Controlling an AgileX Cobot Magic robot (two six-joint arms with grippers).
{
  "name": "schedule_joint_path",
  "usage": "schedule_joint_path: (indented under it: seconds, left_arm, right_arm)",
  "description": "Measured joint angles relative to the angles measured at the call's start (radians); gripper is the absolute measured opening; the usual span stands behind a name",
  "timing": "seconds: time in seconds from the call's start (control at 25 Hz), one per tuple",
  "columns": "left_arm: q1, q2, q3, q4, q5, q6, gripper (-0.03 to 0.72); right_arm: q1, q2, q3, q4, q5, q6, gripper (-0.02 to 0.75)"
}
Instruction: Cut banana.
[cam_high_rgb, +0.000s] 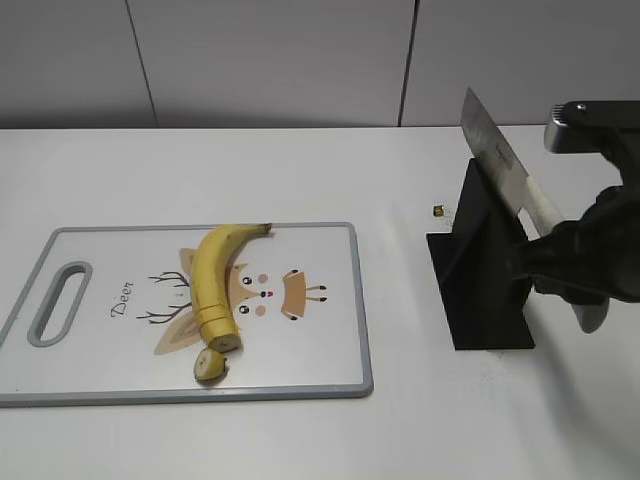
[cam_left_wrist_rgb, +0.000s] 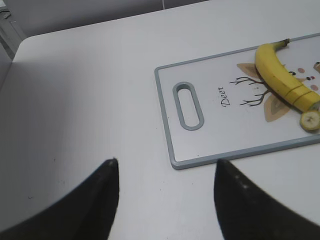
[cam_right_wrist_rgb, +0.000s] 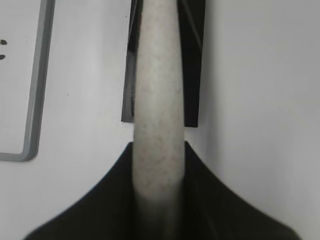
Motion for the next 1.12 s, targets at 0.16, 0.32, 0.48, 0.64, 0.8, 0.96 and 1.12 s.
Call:
schedule_joint_path:
  seconds: [0.16,0.32,0.48,0.64,0.8,0.96,1.12]
  left_arm:
    - [0.0,0.0,0.0,0.0,0.0,0.0,0.587]
    - [0.0,0.0,0.0,0.0,0.0,0.0,0.582]
    - [0.0,0.0,0.0,0.003,0.0,0.0,0.577]
    - [0.0,0.0,0.0,0.005,0.0,0.0,0.575]
    - [0.0,0.0,0.0,0.005,0.0,0.0,0.575]
    - [0.0,0.0,0.0,0.005,0.0,0.0,0.575]
    - [0.0,0.0,0.0,0.005,0.0,0.0,0.575]
  right_arm:
    - [0.0,0.016,-0.001,-0.008,-0.027,0.029,0.16]
    - [0.0,0.033,-0.001,-0.008,-0.035,0.034,0.16]
    - [0.0,0.045,-0.003,-0.001,-0.039,0.058,0.16]
    - [0.0,0.053,-0.006,0.006,-0.048,0.133,0.16]
    - [0.0,0.053,-0.006,0.007,-0.055,0.147,0.16]
    - [0.0,0.053,-0.006,0.005,-0.056,0.148,0.16]
    - [0.0,0.053,-0.006,-0.019,-0.058,0.138,0.16]
